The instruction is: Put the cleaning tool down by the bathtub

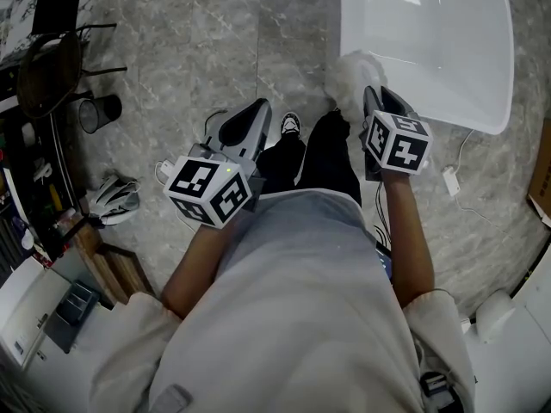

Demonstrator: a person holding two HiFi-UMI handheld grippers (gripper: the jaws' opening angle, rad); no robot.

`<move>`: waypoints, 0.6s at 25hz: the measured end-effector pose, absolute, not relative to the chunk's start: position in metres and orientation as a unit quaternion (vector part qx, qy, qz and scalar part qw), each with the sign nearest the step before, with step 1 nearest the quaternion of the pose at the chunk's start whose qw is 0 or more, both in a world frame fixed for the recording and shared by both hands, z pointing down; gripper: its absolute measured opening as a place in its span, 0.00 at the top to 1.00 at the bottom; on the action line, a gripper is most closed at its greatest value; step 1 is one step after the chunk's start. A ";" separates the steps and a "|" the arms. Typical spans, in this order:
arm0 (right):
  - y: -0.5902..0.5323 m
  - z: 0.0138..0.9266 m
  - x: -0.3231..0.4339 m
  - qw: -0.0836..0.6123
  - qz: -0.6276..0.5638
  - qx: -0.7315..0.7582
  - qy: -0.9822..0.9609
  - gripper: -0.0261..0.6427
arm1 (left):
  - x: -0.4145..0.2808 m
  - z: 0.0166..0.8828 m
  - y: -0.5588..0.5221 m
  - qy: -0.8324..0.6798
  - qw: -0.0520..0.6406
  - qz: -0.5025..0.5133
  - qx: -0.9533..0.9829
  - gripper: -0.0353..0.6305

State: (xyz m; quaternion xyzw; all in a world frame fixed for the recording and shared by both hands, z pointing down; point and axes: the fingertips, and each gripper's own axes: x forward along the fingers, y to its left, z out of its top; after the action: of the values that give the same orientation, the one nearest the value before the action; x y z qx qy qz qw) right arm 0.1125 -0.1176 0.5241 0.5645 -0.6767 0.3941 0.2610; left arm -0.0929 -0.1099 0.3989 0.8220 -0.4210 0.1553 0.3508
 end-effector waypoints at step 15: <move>-0.112 0.559 0.121 0.289 0.406 0.561 -0.661 0.83 | -0.090 0.403 -0.103 -0.423 0.356 0.162 0.818 0.93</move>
State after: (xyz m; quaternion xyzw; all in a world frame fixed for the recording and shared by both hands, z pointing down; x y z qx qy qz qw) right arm 0.1213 -0.1120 0.5594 0.5613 -0.6608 0.4060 0.2890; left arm -0.0905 -0.1026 0.4025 0.8176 -0.4230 0.1620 0.3556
